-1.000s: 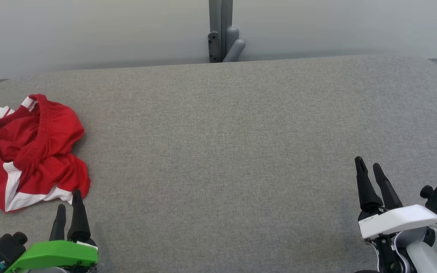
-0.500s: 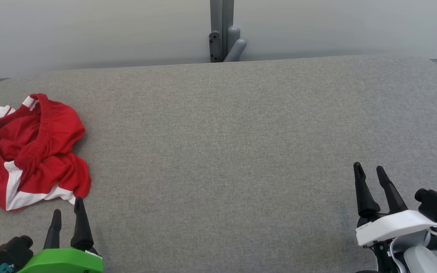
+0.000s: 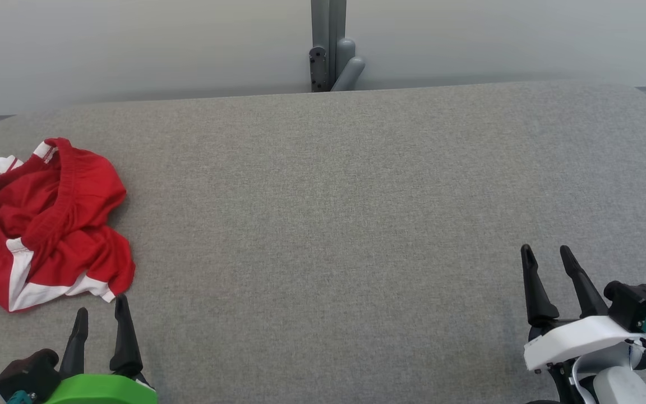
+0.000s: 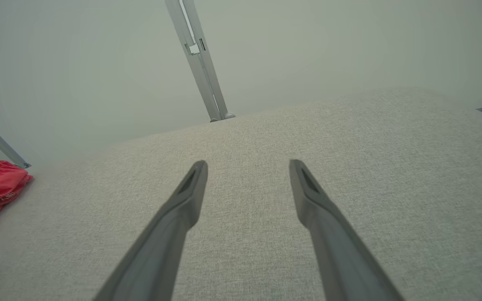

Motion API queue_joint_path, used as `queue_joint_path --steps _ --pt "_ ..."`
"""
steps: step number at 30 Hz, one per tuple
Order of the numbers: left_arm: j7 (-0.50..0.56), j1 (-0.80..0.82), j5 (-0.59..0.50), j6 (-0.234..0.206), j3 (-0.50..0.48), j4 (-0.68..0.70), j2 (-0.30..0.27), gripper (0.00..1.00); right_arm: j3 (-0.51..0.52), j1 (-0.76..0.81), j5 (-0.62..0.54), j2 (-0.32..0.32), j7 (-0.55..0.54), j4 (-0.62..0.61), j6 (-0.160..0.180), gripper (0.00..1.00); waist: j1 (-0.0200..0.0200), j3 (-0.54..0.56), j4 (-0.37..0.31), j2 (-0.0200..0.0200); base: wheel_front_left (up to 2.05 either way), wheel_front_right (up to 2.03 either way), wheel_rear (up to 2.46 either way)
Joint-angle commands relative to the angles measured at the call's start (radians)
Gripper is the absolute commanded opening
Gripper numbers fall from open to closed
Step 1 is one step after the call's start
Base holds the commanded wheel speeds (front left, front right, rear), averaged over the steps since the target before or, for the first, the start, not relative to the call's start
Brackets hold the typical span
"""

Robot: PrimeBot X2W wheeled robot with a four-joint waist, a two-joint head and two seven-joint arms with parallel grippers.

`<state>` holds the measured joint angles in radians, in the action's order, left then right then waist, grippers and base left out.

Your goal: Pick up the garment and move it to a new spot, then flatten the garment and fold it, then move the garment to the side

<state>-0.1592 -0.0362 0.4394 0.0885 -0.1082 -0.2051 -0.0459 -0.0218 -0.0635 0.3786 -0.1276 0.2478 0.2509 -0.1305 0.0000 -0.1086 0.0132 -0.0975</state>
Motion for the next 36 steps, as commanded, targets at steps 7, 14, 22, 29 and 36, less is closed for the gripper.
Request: queue_joint_path --steps 7,14,22,29,36 --pt "-0.023 -0.010 -0.084 0.011 0.002 0.020 -0.021 1.00 0.030 0.013 -0.114 0.012 0.007 -0.007 0.000 1.00 0.0000 -0.001 0.002 0.0000 0.00 0.00 0.00" --pt "-0.039 -0.019 -0.150 0.017 0.005 0.027 -0.027 1.00 0.049 0.016 -0.202 0.026 0.009 -0.006 0.000 1.00 0.0000 -0.002 0.001 0.0000 0.00 0.00 0.00" --pt "-0.057 -0.030 -0.218 0.023 0.012 0.023 -0.029 1.00 0.067 0.026 -0.292 0.038 0.011 -0.002 0.000 1.00 0.0000 -0.004 0.000 0.0000 0.00 0.00 0.00" --pt "-0.071 -0.034 -0.247 0.029 0.009 0.007 -0.022 1.00 0.086 0.033 -0.364 0.050 0.013 0.002 0.000 1.00 0.0000 -0.006 0.001 0.0000 0.00 0.00 0.00" --pt "-0.084 -0.032 -0.274 0.036 -0.004 -0.013 -0.017 1.00 0.105 0.039 -0.435 0.062 0.014 0.005 0.000 1.00 0.0000 -0.007 0.000 0.0000 0.00 0.00 0.00"
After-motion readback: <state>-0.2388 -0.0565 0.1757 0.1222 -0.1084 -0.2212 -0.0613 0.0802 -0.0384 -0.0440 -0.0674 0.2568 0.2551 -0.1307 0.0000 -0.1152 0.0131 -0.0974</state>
